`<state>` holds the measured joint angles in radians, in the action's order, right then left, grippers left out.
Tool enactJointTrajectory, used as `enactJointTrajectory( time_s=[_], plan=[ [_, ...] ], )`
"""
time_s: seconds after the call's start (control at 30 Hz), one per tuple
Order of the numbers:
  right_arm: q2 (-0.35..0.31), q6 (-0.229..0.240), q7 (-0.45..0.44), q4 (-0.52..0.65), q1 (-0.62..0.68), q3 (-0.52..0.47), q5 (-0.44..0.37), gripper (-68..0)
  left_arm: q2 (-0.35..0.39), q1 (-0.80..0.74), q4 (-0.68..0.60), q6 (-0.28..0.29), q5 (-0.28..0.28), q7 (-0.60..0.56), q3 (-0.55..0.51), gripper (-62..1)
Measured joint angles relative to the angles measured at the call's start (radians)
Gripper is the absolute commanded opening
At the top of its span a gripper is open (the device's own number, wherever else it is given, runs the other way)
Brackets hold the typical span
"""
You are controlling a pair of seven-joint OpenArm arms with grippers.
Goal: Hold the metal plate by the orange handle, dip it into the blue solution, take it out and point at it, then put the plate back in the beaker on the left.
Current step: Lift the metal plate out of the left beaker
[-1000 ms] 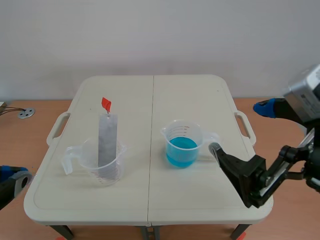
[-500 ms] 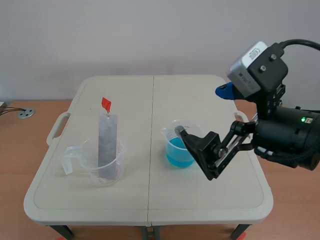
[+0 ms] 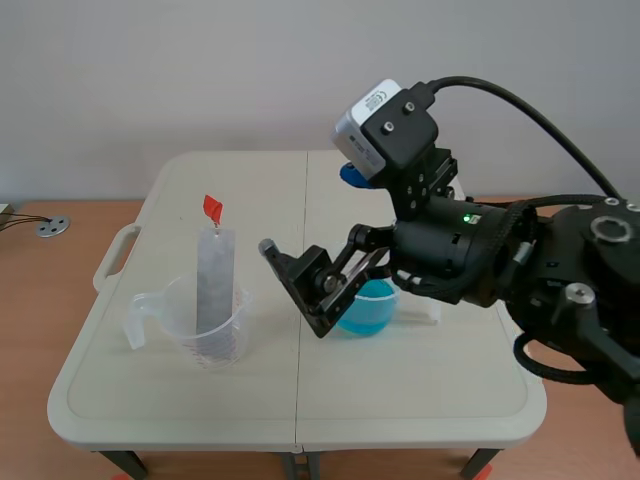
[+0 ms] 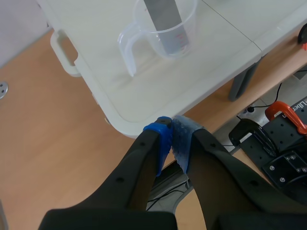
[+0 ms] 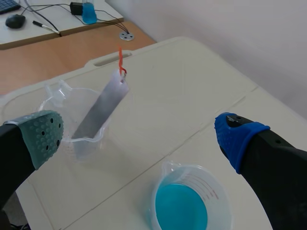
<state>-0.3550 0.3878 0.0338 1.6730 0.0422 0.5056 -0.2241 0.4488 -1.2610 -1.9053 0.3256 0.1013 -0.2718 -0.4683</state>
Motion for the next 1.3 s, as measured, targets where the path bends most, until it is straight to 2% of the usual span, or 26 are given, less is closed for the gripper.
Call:
enactJointTrajectory(
  time_s=[0.17, 0.6, 0.93, 1.3],
  plan=[
    [0.048, 0.001, 0.011, -0.055, -0.04, 0.027, 0.02, -1.2, 0.0, -0.05, 0.0, 0.0, 0.0, -0.019, -0.002, -59.0],
    [0.174, 0.002, 0.017, -0.333, -0.218, 0.063, 0.023, -1.2, 0.0, -0.05, 0.001, 0.0, 0.0, -0.029, -0.002, -59.0],
    [0.245, 0.008, 0.016, -0.438, -0.303, 0.125, 0.036, -1.2, 0.0, -0.05, 0.001, 0.0, 0.0, -0.029, -0.002, -59.0],
    [0.347, 0.009, -0.002, -0.605, -0.385, 0.125, 0.088, -1.2, 0.0, -0.049, 0.001, 0.0, 0.0, -0.029, -0.002, -59.0]
  ],
)
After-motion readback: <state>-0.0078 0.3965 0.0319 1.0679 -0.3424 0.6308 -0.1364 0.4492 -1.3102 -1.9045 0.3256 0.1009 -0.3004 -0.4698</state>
